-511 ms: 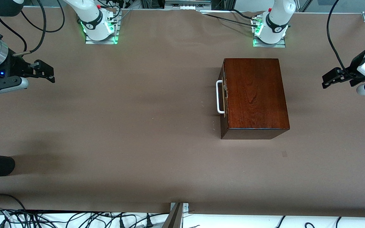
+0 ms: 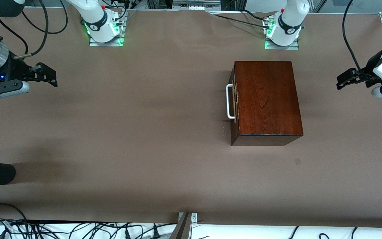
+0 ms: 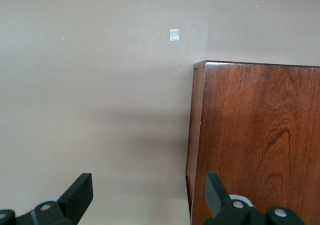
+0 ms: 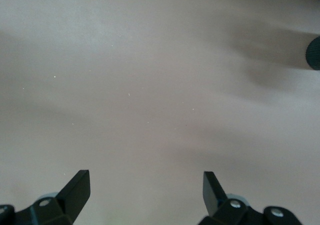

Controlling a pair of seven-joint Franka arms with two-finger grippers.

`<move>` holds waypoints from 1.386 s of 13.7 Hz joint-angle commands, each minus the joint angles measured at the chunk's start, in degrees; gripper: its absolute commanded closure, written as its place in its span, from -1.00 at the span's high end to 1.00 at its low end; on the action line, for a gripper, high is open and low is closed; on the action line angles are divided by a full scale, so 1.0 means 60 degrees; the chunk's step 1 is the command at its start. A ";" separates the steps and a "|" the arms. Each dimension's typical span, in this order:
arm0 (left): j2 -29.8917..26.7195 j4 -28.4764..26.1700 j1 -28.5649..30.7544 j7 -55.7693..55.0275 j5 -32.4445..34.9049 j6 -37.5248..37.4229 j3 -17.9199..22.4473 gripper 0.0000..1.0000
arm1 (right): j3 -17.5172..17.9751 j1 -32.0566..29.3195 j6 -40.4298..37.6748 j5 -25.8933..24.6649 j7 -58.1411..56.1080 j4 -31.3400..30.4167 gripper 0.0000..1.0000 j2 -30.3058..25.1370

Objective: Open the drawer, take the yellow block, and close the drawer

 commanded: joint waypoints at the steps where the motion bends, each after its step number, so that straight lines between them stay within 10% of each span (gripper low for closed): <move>1: 0.0451 0.0628 -0.0084 0.0083 -0.0048 -0.0249 -0.0259 1.00 | -0.0006 0.0021 -0.0073 -0.0096 0.0114 0.0127 1.00 0.0019; 9: 0.0525 0.0718 -0.0215 -0.0005 0.0217 -0.1201 -0.0641 1.00 | -0.0006 0.0035 -0.0073 -0.0096 0.0114 0.0127 1.00 0.0019; 19: 0.2881 0.1230 -0.2131 -0.2568 -0.0572 0.0183 -0.2985 1.00 | -0.0006 0.0035 -0.0029 -0.0096 0.0114 0.0127 1.00 0.0019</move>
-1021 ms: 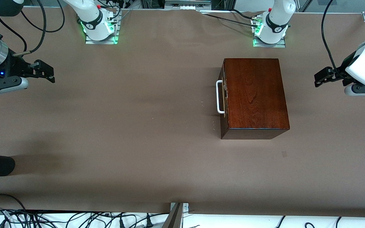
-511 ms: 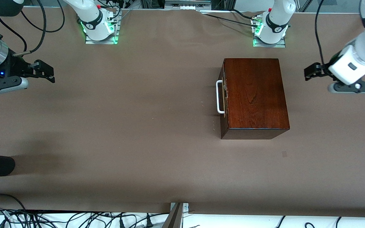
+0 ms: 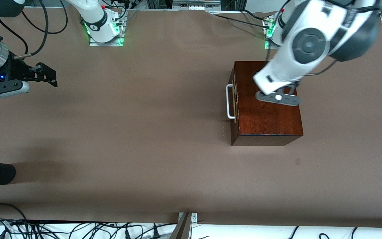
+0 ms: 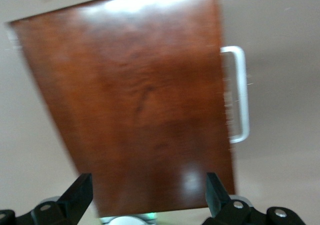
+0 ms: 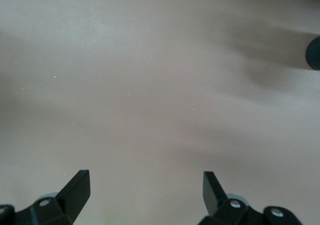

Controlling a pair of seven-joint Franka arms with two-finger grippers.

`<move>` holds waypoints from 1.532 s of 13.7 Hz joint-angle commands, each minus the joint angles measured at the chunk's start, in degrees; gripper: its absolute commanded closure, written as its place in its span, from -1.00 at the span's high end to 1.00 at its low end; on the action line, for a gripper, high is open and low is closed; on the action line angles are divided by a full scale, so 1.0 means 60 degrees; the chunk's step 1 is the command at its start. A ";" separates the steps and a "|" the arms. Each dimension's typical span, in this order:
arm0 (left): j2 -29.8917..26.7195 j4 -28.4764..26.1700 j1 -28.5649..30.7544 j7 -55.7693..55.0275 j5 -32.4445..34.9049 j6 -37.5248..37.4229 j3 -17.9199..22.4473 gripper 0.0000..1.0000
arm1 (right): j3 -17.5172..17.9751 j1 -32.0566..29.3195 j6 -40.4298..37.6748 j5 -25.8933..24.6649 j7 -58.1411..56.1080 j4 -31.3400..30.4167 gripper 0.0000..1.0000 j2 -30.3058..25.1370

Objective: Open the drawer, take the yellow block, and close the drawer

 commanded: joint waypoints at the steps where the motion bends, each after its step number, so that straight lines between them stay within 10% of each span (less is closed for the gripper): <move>1: 0.0915 0.0452 -0.0838 -0.0341 -0.0480 0.1076 0.0027 1.00 | -0.0006 0.0035 -0.0048 -0.0096 0.0114 0.0126 1.00 0.0019; 13: 0.3173 -0.0089 -0.2540 -0.3767 0.2432 0.2604 0.0042 1.00 | -0.0036 -0.0023 -0.0165 -0.0067 0.0055 0.0097 1.00 0.0019; 21: 0.3847 0.0026 -0.3169 -0.4717 0.2332 0.3555 0.0027 1.00 | -0.0050 -0.0038 -0.0165 -0.0067 -0.0018 0.0097 1.00 0.0019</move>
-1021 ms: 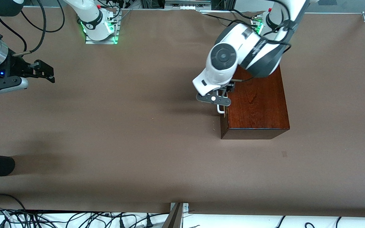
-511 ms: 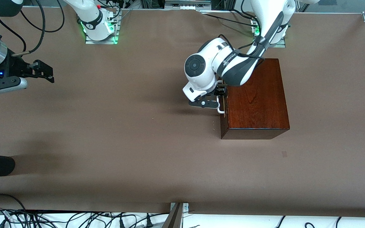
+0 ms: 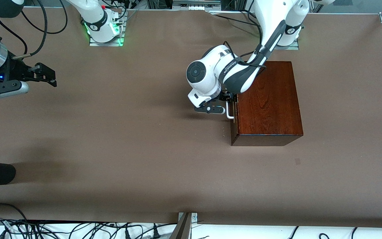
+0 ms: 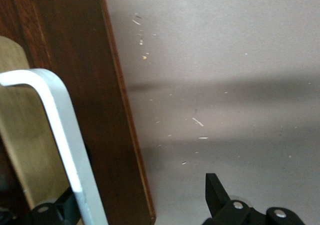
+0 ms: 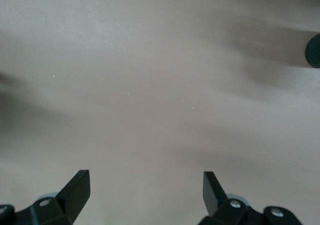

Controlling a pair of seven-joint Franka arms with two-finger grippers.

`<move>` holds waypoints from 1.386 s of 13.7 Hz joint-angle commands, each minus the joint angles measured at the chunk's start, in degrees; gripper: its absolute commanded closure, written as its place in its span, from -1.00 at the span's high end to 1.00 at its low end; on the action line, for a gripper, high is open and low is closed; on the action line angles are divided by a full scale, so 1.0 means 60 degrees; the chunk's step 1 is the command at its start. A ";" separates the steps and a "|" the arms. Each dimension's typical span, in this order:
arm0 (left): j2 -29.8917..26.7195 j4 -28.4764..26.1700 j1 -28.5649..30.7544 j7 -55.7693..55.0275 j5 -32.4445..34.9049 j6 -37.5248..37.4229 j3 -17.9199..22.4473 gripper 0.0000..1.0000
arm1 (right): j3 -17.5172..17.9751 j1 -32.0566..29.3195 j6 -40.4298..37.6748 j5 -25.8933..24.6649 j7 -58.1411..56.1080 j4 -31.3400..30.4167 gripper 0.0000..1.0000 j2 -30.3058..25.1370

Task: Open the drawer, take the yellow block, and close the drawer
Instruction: 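Pull the drawer open with the left gripper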

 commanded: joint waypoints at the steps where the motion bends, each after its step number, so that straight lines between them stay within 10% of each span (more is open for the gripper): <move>1: 0.0264 0.0158 -0.0442 -0.0798 0.0057 0.0778 0.0027 1.00 | -0.0008 -0.0027 -0.0127 -0.0067 -0.0017 0.0085 1.00 0.0012; 6: 0.0586 0.0420 -0.0896 -0.1474 -0.0513 0.2391 0.0027 1.00 | -0.0008 -0.0027 -0.0127 -0.0067 -0.0017 0.0085 1.00 0.0012; 19: 0.0558 0.1652 -0.0912 -0.1430 -0.0735 0.2043 0.0041 1.00 | -0.0022 -0.0071 -0.0142 -0.0067 0.0012 0.0085 1.00 0.0012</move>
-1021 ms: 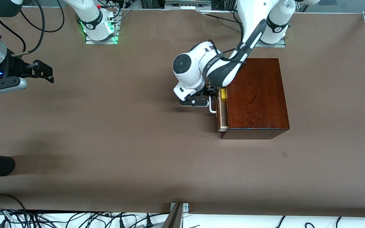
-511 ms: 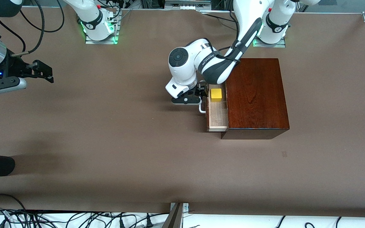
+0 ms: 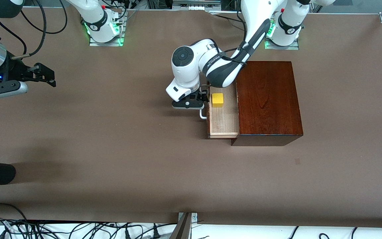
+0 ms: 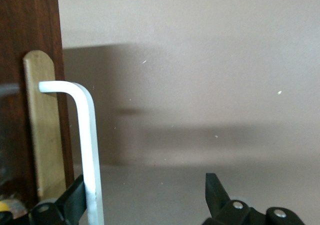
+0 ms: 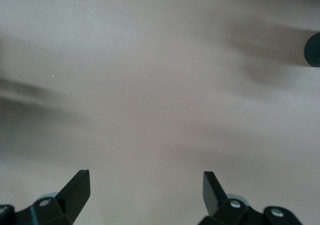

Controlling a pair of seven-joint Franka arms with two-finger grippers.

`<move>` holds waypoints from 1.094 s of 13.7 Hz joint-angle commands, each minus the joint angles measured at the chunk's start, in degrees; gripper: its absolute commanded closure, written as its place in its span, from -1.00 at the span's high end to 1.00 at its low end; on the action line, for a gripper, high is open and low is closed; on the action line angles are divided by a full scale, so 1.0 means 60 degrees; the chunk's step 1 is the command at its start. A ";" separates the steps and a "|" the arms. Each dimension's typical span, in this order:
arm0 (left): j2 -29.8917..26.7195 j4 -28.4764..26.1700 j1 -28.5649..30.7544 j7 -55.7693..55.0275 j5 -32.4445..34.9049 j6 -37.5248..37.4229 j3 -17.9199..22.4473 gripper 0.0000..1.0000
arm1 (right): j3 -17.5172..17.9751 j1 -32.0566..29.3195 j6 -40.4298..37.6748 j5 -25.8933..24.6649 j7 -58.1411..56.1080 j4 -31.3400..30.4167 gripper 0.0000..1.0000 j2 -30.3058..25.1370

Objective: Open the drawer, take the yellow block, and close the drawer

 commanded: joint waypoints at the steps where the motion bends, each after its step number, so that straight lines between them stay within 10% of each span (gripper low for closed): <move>1: -0.0053 0.0528 -0.0010 0.0044 -0.0175 -0.0580 -0.0027 1.00 | 0.0009 -0.0058 -0.0134 -0.0067 0.0027 0.0085 1.00 0.0011; 7: -0.1838 0.0529 0.0603 0.0481 -0.0145 -0.2996 0.0076 1.00 | 0.0023 -0.0043 -0.0119 -0.0052 -0.0017 0.0085 1.00 0.0084; 15: -0.3788 0.0543 0.4132 0.3861 -0.0306 -0.5489 -0.0027 1.00 | 0.0271 0.0540 -0.0133 0.0036 -0.0031 0.0115 1.00 0.0113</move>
